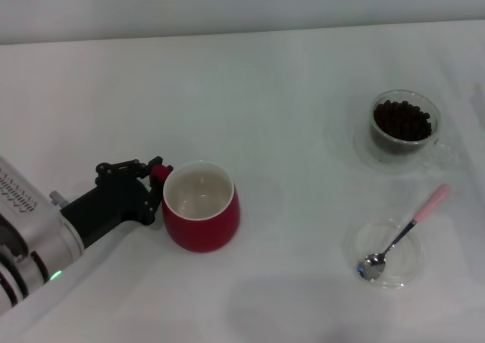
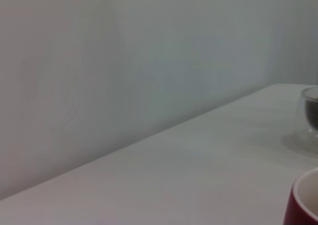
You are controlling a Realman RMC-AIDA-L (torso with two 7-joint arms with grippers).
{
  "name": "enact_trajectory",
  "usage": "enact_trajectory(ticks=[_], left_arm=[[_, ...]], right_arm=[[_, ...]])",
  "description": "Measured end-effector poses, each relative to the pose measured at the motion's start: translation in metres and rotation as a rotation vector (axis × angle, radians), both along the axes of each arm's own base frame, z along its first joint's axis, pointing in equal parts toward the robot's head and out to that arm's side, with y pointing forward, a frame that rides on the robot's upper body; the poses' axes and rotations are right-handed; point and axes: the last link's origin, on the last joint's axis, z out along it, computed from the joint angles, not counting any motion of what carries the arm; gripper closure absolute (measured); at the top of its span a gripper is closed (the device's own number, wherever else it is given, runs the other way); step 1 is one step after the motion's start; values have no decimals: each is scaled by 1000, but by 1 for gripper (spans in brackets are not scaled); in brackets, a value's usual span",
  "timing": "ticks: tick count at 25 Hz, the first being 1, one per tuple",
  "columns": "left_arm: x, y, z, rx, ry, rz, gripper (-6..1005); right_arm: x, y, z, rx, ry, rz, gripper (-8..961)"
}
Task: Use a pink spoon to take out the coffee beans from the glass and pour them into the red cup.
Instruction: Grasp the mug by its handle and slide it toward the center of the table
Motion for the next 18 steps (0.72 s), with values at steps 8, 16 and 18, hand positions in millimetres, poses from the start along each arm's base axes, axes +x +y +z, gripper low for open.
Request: enact_trajectory(ticks=[8, 16, 18], left_arm=[[13, 12, -2, -7, -1, -29, 843], [20, 18, -6, -23, 11, -36, 841], [22, 21, -9, -32, 23, -36, 841]], right_arm=[[0, 0, 0, 0, 0, 1, 260], [0, 0, 0, 0, 1, 0, 264], [0, 0, 0, 0, 0, 1, 265]])
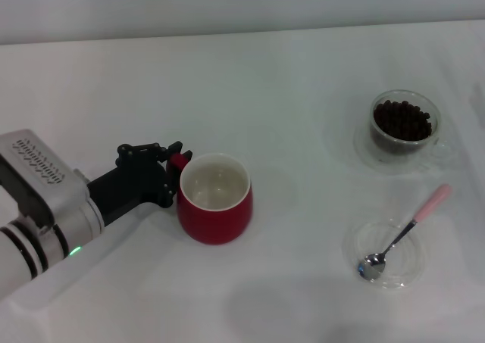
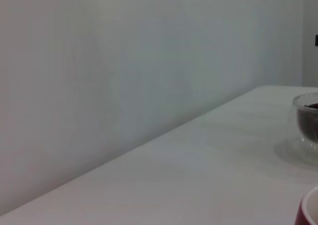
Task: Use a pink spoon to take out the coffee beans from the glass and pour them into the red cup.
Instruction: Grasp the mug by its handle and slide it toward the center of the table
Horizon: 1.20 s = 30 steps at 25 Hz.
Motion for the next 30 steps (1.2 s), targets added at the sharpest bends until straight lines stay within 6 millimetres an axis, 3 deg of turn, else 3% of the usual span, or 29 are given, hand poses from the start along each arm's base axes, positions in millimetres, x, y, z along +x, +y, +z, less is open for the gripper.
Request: enact_trajectory(ticks=[19, 30], left_arm=[[1, -4, -3, -27, 20, -33, 826], [-2, -7, -1, -19, 10, -28, 671]], right_arm=[[-2, 4, 0, -2, -5, 3, 274], [-1, 3, 0, -3, -7, 1, 280]])
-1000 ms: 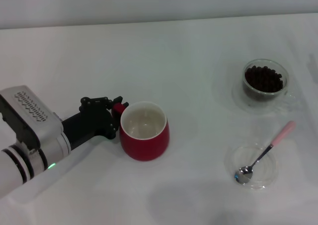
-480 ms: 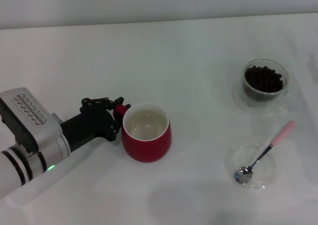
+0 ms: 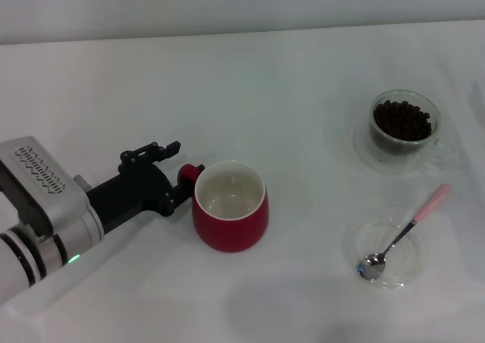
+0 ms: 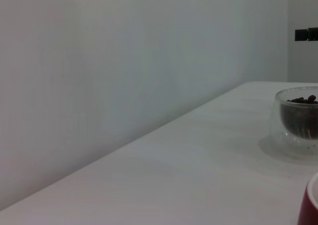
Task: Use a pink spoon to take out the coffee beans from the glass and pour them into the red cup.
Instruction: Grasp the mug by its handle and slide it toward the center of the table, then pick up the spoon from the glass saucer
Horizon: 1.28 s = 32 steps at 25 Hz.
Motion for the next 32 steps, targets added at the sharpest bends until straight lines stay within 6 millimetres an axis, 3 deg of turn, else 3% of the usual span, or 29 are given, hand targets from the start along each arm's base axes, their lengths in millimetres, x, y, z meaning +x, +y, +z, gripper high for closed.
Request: enact_trajectory(ticks=[8, 15, 23, 32], left_arm=[[-6, -6, 0, -3, -1, 16, 421], [-20, -23, 7, 21, -42, 38, 421], [-37, -50, 28, 99, -131, 44, 421], [-62, -65, 51, 246, -188, 159, 422]], right_arm=[[1, -1, -1, -2, 2, -5, 284], [3, -3, 0, -2, 1, -10, 287], [8, -9, 3, 2, -9, -26, 292], [32, -41, 17, -35, 94, -50, 296]])
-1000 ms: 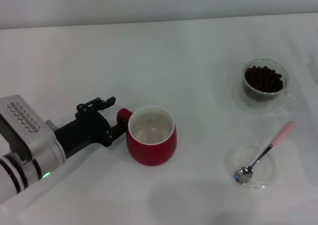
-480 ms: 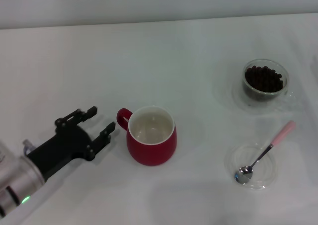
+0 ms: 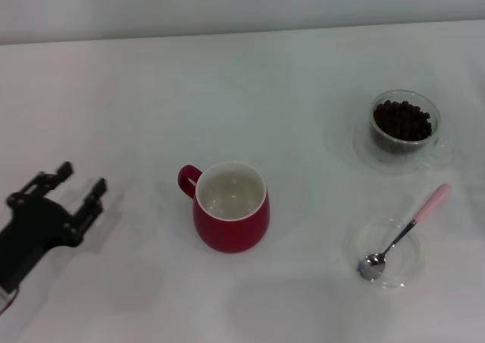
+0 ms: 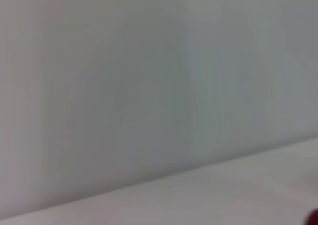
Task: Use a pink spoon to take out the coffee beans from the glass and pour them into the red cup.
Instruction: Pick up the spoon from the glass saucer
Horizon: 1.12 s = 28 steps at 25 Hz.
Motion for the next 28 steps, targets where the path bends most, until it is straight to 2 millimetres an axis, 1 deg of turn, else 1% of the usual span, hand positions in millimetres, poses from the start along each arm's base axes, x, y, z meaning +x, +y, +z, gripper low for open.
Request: enact_trajectory(ticks=[4, 7, 9, 11, 13, 19, 22, 23, 24, 28], left_arm=[[-10, -1, 14, 78, -9, 39, 422], [-13, 0, 20, 112, -16, 58, 422], [-14, 2, 23, 136, -24, 71, 422], [-15, 3, 26, 152, -25, 76, 422], [-15, 5, 28, 160, -24, 75, 422], [-14, 10, 33, 175, -12, 57, 421], [-13, 13, 34, 179, -8, 51, 421], [-13, 14, 35, 181, -4, 49, 421], [-13, 14, 35, 181, -4, 49, 421], [-12, 17, 37, 187, 5, 41, 421]], right_arm=[[14, -17, 18, -72, 143, -2, 298], [23, -25, 31, -157, 258, -16, 300], [26, -29, 37, -229, 337, -28, 301], [27, -31, 38, -298, 405, -39, 302], [25, -33, 37, -374, 467, -41, 303], [10, -41, 20, -558, 640, -25, 306], [-1, -46, 12, -607, 707, 20, 307], [-8, -49, 7, -631, 740, 57, 308], [-8, -49, 7, -631, 740, 57, 308], [-18, -51, -10, -681, 778, 78, 310]])
